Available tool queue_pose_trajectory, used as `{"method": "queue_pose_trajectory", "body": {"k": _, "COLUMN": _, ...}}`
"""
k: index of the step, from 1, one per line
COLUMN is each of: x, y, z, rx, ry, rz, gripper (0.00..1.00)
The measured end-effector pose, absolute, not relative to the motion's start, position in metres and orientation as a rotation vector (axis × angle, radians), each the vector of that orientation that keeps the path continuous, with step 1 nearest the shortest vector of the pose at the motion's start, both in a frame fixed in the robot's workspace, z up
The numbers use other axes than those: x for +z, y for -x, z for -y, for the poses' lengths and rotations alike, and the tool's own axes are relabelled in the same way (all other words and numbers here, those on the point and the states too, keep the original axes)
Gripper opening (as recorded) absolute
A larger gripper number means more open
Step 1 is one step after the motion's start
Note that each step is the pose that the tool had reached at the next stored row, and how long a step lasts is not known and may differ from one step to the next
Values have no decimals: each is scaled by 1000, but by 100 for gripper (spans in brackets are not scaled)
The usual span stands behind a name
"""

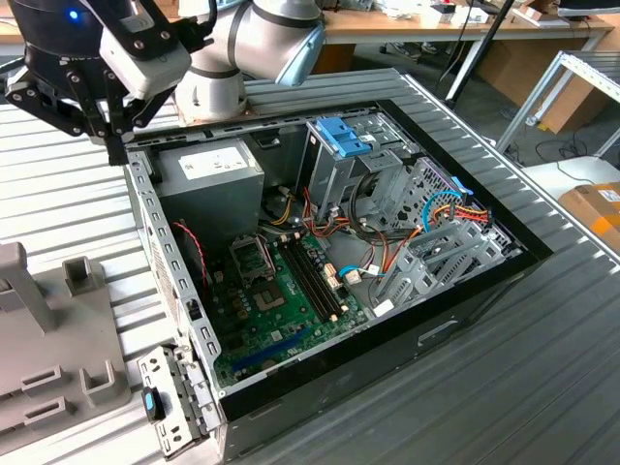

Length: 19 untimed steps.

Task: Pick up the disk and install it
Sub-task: 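Reach for the disk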

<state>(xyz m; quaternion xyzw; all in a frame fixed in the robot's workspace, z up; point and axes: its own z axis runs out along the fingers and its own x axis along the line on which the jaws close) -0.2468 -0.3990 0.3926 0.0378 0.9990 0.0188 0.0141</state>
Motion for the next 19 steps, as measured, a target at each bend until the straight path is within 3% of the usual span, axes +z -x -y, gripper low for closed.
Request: {"method": "queue_pose_trajectory", "body": {"k": 19, "x": 393, "y": 271, "z": 399, "rx": 59, "ry": -118, "rz": -3111, "gripper": 11}}
